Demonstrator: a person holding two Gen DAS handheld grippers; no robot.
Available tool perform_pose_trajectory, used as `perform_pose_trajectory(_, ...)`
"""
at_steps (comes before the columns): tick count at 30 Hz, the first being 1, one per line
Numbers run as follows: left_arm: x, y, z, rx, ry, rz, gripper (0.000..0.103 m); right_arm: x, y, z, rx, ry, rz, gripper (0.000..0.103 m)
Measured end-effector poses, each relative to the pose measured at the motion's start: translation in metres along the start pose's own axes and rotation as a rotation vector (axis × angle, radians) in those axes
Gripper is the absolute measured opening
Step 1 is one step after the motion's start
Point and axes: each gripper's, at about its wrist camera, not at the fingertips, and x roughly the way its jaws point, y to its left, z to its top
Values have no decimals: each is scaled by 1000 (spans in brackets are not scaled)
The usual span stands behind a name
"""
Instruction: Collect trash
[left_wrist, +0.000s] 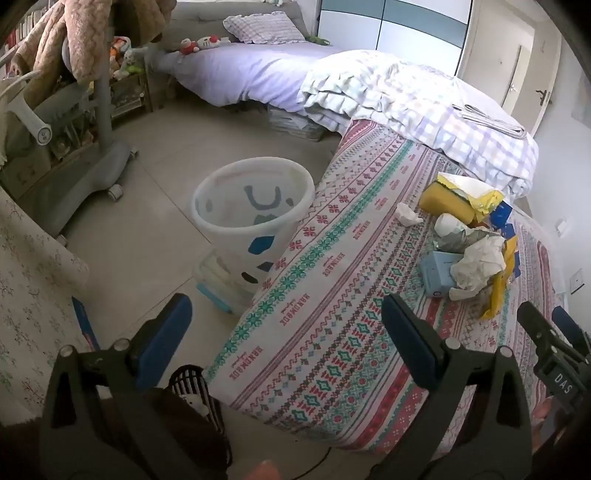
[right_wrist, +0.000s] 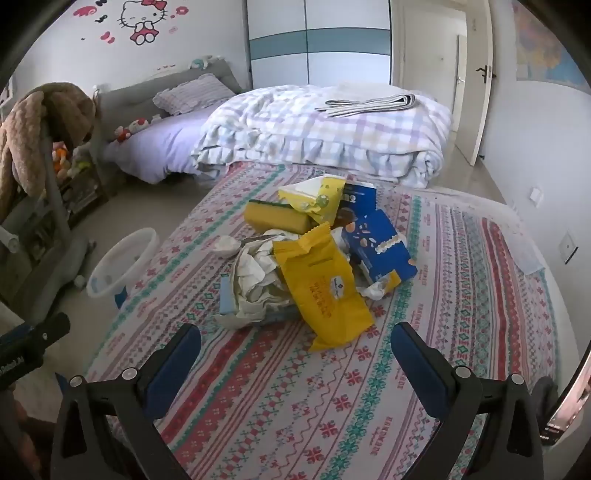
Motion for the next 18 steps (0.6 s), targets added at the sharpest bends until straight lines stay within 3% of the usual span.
perform_pose_trajectory(18,0,0,0,-1,5,-4,102,0,4,-1,3,0,19,103)
